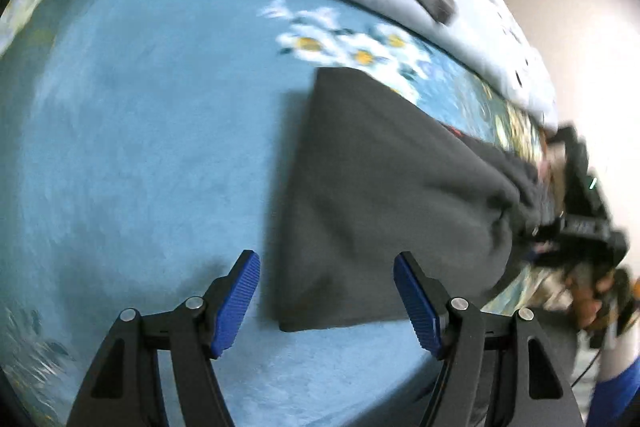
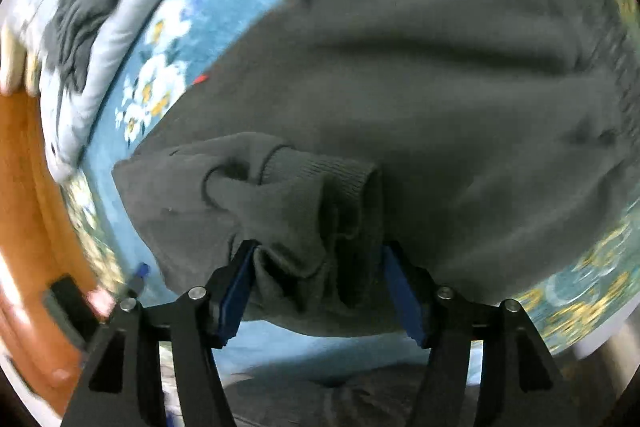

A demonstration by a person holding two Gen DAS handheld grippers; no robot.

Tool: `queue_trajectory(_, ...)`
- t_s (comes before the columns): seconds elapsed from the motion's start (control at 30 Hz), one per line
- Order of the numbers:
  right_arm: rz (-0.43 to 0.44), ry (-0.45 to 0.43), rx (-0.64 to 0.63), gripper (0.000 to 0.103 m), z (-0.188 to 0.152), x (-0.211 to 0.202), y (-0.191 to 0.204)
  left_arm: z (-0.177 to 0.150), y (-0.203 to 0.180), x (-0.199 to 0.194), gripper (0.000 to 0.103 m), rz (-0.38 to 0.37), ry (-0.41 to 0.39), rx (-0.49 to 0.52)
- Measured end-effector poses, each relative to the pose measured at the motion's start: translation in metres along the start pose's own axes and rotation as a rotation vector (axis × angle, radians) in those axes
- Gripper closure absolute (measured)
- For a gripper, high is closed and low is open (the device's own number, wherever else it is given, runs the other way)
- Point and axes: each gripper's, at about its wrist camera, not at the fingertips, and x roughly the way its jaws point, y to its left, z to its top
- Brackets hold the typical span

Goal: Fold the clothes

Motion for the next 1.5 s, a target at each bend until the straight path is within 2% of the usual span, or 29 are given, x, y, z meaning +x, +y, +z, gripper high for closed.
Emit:
queue_trajectory(0.1, 0.061, 0.031, 0.063, 0.041, 0.001, 0.005, -0.008, 0.001, 0.010, 0.003, 0.030, -0.022, 0.006, -0.046)
queue_trajectory(0.13, 0.065, 0.022, 0.061, 0.047, 0.000, 0.003, -0.007, 0.001, 0.010, 0.003, 0.030, -0.023, 0.004, -0.047)
queue_trajectory(0.17, 0.067, 0.001, 0.047, 0.068, -0.002, 0.000, -0.002, 0.002, 0.010, 0.002, 0.030, -0.024, 0.003, -0.049)
queue_trajectory(0.27, 0.042, -0.058, -0.027, 0.081, -0.010, -0.012, 0.017, 0.004, 0.010, 0.000, 0.030, -0.030, -0.004, -0.051)
queue_trajectory(0.33, 0.020, -0.110, -0.127, 0.083, -0.018, -0.026, 0.042, 0.007, 0.009, -0.002, 0.030, -0.033, -0.011, -0.046)
queue_trajectory(0.4, 0.058, -0.169, -0.228, 0.083, -0.027, -0.045, 0.067, 0.009, 0.009, -0.005, 0.030, -0.036, -0.020, -0.040)
queue_trajectory(0.53, 0.246, -0.315, -0.511, 0.084, -0.054, -0.093, 0.117, 0.010, 0.008, -0.015, 0.030, -0.037, -0.041, -0.025)
queue_trajectory(0.6, 0.290, -0.365, -0.604, 0.084, -0.054, -0.096, 0.118, 0.010, 0.007, -0.016, 0.030, -0.018, -0.043, -0.018)
queue_trajectory(0.7, 0.160, -0.249, -0.426, 0.084, -0.014, -0.054, 0.085, 0.011, 0.003, -0.007, 0.030, 0.004, -0.021, -0.008)
queue_trajectory(0.8, 0.139, -0.178, -0.340, 0.084, 0.005, -0.032, 0.062, 0.012, 0.002, 0.002, 0.030, 0.036, -0.014, 0.000)
queue_trajectory(0.93, 0.093, -0.160, -0.327, 0.083, 0.013, -0.023, 0.055, 0.022, 0.011, 0.017, 0.030, 0.054, -0.006, -0.048)
queue_trajectory(1.0, 0.061, -0.165, -0.337, 0.082, 0.013, -0.018, 0.055, 0.029, 0.014, 0.026, 0.030, 0.030, 0.009, -0.066)
queue_trajectory(1.13, 0.086, -0.170, -0.315, 0.079, 0.013, -0.020, 0.048, 0.040, 0.012, 0.032, 0.030, -0.003, -0.013, -0.068)
queue_trajectory(1.23, 0.175, -0.219, -0.305, 0.070, 0.004, -0.041, 0.033, 0.044, 0.008, 0.035, 0.031, -0.006, -0.011, -0.056)
queue_trajectory(1.3, 0.233, -0.300, -0.282, 0.063, -0.004, -0.062, 0.013, 0.044, 0.004, 0.036, 0.032, -0.015, -0.020, -0.051)
queue_trajectory(1.37, 0.281, -0.410, -0.193, 0.058, -0.013, -0.084, -0.028, 0.044, 0.001, 0.037, 0.044, -0.020, -0.028, -0.049)
queue_trajectory(1.4, 0.289, -0.464, -0.124, 0.056, -0.020, -0.091, -0.055, 0.044, 0.000, 0.038, 0.044, -0.013, -0.032, -0.057)
queue_trajectory(1.43, 0.294, -0.515, -0.058, 0.055, -0.028, -0.096, -0.080, 0.045, -0.001, 0.039, 0.048, -0.006, -0.037, -0.064)
queue_trajectory(1.47, 0.297, -0.556, 0.001, 0.053, -0.036, -0.097, -0.104, 0.046, -0.003, 0.039, 0.058, 0.005, -0.044, -0.066)
queue_trajectory(1.5, 0.301, -0.585, 0.055, 0.050, -0.044, -0.095, -0.126, 0.046, -0.004, 0.039, 0.064, 0.019, -0.049, -0.069)
